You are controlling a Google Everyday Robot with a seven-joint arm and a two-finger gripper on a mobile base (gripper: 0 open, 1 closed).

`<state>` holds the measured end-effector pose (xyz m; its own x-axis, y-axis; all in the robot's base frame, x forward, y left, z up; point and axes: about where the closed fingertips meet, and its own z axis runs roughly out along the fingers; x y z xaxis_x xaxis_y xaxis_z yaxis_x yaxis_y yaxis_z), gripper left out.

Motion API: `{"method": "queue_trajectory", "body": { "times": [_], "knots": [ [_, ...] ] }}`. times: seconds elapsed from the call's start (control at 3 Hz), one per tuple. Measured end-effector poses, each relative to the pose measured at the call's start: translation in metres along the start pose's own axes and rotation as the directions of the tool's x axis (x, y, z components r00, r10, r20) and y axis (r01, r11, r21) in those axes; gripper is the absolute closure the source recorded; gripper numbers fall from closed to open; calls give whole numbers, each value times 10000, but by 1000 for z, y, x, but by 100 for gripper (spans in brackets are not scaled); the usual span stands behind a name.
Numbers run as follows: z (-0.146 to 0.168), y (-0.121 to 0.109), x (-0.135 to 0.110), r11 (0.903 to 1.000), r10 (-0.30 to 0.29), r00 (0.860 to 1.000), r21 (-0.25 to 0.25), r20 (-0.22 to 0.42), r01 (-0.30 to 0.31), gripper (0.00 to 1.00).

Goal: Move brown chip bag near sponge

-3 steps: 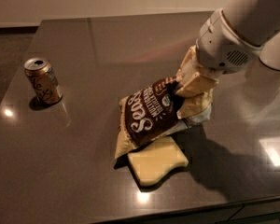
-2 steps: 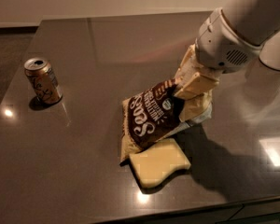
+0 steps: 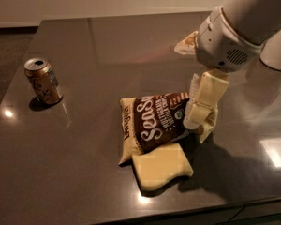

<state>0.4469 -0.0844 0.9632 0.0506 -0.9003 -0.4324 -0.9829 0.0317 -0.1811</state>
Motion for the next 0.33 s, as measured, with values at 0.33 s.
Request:
{"method": "queue_trajectory", "body": {
  "times": [0.33],
  "knots": [
    [0,0,0,10000,0,10000,0,0,0,0]
  ]
}}
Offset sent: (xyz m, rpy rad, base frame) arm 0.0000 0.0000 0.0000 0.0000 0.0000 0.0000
